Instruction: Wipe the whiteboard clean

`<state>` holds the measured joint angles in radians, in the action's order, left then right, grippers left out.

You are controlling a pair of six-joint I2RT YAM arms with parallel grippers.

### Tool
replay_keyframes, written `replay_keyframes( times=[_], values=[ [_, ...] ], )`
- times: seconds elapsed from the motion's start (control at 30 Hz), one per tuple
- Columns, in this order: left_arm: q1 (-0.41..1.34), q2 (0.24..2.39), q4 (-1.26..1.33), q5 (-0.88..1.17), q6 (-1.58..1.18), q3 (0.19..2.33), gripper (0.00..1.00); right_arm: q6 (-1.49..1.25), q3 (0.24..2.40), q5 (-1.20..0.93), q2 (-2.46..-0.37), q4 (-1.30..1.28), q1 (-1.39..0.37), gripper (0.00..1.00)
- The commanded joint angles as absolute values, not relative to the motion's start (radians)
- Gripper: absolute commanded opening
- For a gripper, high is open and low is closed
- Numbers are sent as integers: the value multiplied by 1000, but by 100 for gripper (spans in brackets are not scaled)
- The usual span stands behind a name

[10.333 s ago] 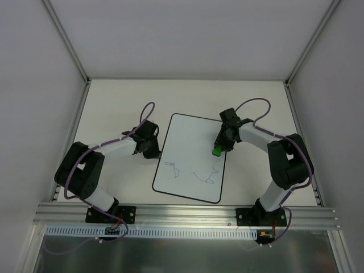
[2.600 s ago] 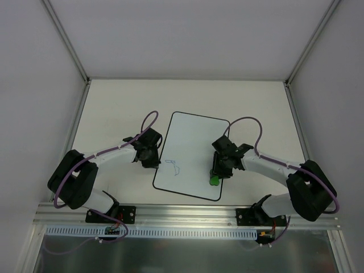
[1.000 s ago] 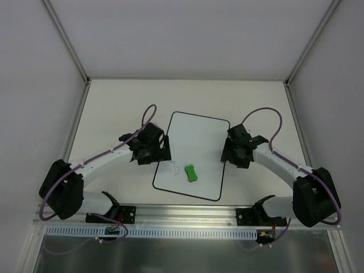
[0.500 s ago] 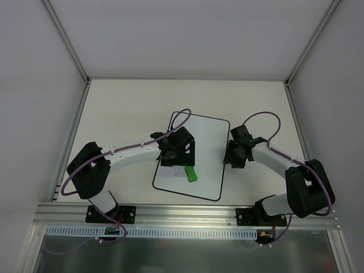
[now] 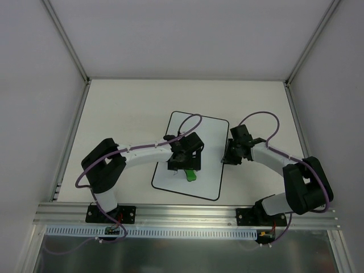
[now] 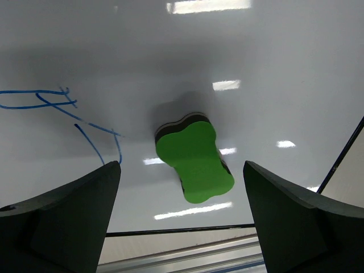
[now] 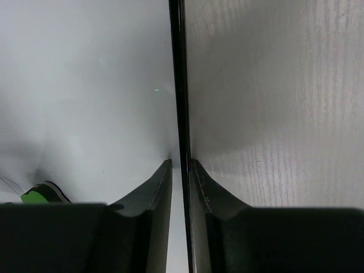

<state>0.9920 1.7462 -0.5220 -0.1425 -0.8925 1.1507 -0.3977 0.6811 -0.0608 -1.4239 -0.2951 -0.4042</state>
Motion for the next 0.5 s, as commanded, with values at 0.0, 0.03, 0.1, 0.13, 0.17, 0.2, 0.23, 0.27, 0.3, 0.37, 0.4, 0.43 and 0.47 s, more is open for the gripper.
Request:
replay_keyframes(
  times=[0.0,0.03,0.1,0.13,0.17,0.2,0.23,0.27,0.3,0.37,0.4,0.43,0.47],
  values=[
    [1022,1778,-537,-169,-931,1212,89,-413,634,-66,-1466,-302,-407,21],
    [1023,1784,-537,-164,-934,1216,88,-414,634,-66,-1465,-304,-407,20],
    [1023,1792,-538,-160,-942,1215,85,-422,629,-66,-1462,-305,-405,18],
    [1025,1793,-538,-160,-942,1212,84,-422,629,-66,-1460,-305,-408,17],
    [1025,1793,-538,-161,-945,1207,82,-423,627,-64,-1460,-307,-410,16],
    [1025,1795,-540,-163,-949,1204,81,-426,627,-61,-1459,-307,-411,15],
    [1025,1795,-540,-163,-951,1201,77,-426,629,-57,-1462,-310,-413,15],
    [1025,1796,-541,-163,-951,1200,75,-428,629,-55,-1462,-310,-416,14],
    [1025,1801,-543,-161,-951,1201,74,-428,629,-55,-1463,-310,-417,13],
    [1025,1805,-543,-155,-954,1204,69,-428,629,-55,-1468,-310,-419,13],
    [1025,1809,-545,-153,-956,1204,68,-428,630,-57,-1468,-311,-419,13],
    [1026,1810,-546,-153,-957,1206,67,-428,630,-55,-1470,-310,-420,12],
    [1026,1810,-546,-152,-960,1206,64,-428,630,-55,-1470,-310,-420,12]
  ],
)
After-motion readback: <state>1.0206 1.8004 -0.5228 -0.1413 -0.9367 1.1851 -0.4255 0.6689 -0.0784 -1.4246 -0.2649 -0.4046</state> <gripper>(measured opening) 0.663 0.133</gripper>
